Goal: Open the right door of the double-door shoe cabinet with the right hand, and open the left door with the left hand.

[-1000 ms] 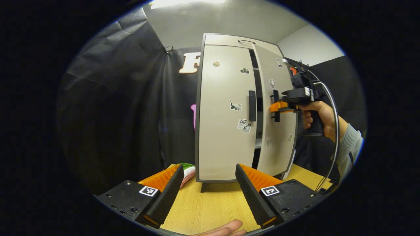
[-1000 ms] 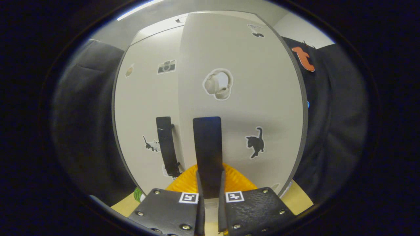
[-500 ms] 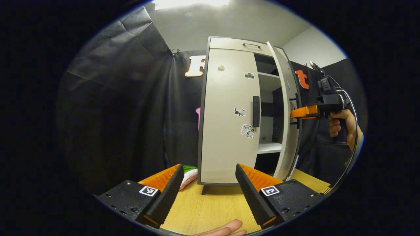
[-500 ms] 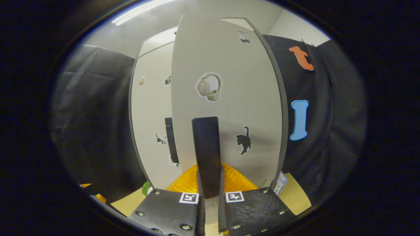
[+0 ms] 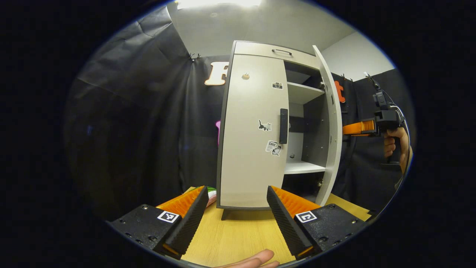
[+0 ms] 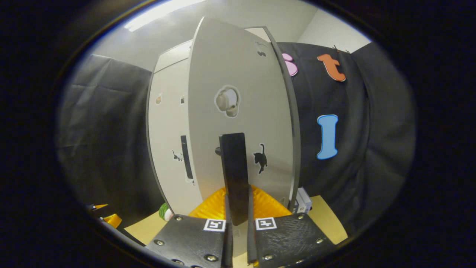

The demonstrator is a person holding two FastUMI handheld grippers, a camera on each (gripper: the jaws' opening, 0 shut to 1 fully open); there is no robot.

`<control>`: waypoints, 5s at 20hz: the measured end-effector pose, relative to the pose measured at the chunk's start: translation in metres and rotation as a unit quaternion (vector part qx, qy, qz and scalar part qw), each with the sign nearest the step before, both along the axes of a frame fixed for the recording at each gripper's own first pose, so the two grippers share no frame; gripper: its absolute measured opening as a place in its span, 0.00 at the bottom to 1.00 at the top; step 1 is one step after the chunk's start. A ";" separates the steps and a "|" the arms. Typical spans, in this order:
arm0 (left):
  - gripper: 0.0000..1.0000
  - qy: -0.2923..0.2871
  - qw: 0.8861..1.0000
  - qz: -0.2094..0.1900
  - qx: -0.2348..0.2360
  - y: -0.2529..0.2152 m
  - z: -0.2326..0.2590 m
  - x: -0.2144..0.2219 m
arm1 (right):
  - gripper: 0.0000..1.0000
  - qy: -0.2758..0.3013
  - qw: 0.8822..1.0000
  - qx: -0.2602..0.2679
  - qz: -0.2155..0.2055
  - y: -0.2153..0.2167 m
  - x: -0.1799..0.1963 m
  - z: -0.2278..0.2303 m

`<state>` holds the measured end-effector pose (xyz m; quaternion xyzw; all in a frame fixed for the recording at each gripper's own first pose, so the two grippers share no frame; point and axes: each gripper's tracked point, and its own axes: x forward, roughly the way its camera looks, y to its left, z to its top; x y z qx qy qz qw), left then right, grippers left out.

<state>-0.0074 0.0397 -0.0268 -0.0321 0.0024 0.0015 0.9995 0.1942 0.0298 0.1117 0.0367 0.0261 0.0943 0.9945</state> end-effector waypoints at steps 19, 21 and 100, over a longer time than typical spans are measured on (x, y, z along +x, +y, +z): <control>0.98 0.017 0.999 -0.041 0.004 -0.040 -0.014 0.005 | 0.07 -0.004 0.998 -0.004 -0.062 -0.069 -0.004 0.000; 0.98 0.019 0.999 -0.041 0.004 -0.044 -0.015 0.007 | 0.14 -0.009 0.998 -0.007 -0.059 -0.066 -0.001 0.001; 0.22 0.029 0.994 -0.068 0.081 -0.053 0.117 0.148 | 0.99 -0.067 0.993 0.063 -0.080 0.035 -0.102 -0.089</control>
